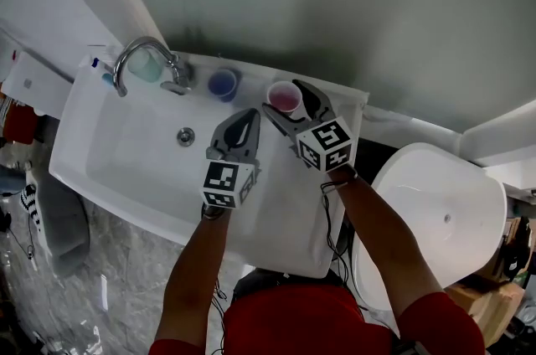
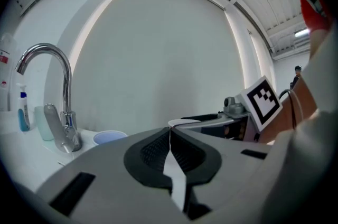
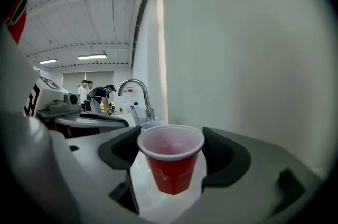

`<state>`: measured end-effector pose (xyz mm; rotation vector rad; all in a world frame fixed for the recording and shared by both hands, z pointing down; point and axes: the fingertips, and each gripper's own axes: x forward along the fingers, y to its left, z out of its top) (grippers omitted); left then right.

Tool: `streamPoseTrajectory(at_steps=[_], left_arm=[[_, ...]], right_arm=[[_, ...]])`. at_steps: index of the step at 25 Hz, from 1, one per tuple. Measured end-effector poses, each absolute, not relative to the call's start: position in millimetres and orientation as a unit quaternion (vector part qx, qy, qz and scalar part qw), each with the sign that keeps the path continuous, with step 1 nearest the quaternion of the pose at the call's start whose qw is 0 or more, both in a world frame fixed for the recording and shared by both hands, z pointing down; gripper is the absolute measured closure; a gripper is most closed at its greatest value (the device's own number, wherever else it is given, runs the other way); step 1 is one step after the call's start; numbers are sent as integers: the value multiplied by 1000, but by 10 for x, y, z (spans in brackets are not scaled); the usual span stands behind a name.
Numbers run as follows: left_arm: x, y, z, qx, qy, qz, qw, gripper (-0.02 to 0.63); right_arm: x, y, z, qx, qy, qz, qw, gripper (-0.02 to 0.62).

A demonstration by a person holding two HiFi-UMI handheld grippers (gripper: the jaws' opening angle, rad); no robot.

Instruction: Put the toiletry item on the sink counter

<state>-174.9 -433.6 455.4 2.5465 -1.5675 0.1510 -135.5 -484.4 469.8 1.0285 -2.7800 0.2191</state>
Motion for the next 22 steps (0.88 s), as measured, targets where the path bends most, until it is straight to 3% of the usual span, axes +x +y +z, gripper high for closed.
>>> streamPoseTrajectory(at_steps=[22], left_arm=[[-1879,-4537,4858,843,-524,54,107,588]], right_arm=[[-1594,-5091,5272,323,-929,97,153,249]])
